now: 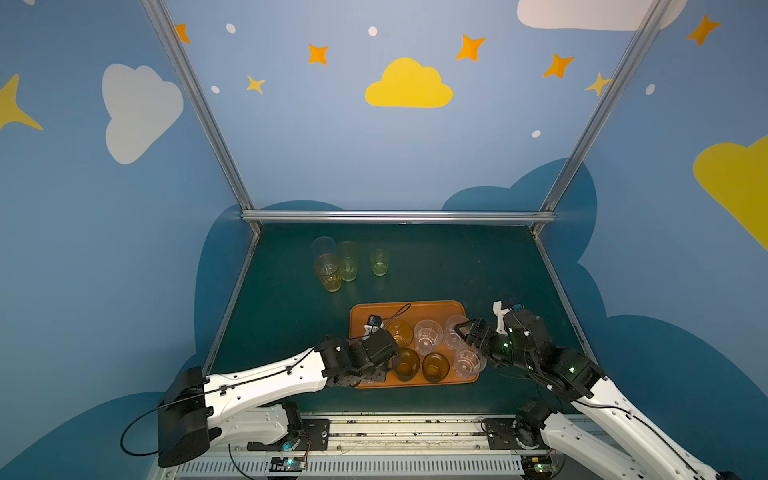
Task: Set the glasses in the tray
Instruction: 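Lower the clear glass onto the tray beside the amber glasses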
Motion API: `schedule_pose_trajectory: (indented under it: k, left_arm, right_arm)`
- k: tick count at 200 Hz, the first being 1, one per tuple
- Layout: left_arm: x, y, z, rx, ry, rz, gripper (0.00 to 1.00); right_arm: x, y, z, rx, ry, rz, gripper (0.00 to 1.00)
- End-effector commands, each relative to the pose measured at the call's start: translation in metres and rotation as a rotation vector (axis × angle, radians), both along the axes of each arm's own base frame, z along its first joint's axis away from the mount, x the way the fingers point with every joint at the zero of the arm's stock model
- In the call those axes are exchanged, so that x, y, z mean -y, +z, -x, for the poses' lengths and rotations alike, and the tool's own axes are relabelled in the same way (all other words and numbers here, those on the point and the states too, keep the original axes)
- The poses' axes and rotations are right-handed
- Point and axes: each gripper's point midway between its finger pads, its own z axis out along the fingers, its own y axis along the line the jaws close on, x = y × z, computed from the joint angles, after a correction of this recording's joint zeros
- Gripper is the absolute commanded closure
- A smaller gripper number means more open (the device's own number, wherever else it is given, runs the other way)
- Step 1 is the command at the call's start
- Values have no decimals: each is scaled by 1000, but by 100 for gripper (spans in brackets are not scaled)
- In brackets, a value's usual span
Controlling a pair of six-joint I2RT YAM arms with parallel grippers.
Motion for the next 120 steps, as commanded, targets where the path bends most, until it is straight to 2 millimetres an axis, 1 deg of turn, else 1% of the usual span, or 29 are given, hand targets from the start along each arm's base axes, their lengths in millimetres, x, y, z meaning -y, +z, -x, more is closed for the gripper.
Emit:
schedule_pose_trajectory:
  k: [1, 22, 31, 50, 64, 95, 120]
  left_arm:
    - [6, 10, -7, 33, 12, 20, 96]
    - [6, 10, -7, 36, 11, 19, 87]
    - [6, 11, -8, 38, 11, 17, 81]
    - [6, 12, -8, 40, 13, 23, 80]
    - [7, 13, -8, 43, 13, 28, 76]
    - [4, 20, -10, 62, 18, 31, 72]
    - [2, 27, -11, 78, 20, 39, 61]
  right_arm:
    - [3, -5, -1, 0, -8, 16, 13]
    - [4, -5, -2, 3, -16, 18, 13]
    - [4, -5, -3, 2, -16, 20, 13]
    - [4, -6, -3, 0, -17, 22, 13]
    - [4, -6, -4, -2, -18, 23, 13]
    - [3, -6, -5, -4, -15, 24, 13]
    - [1, -5, -6, -1, -13, 17, 13]
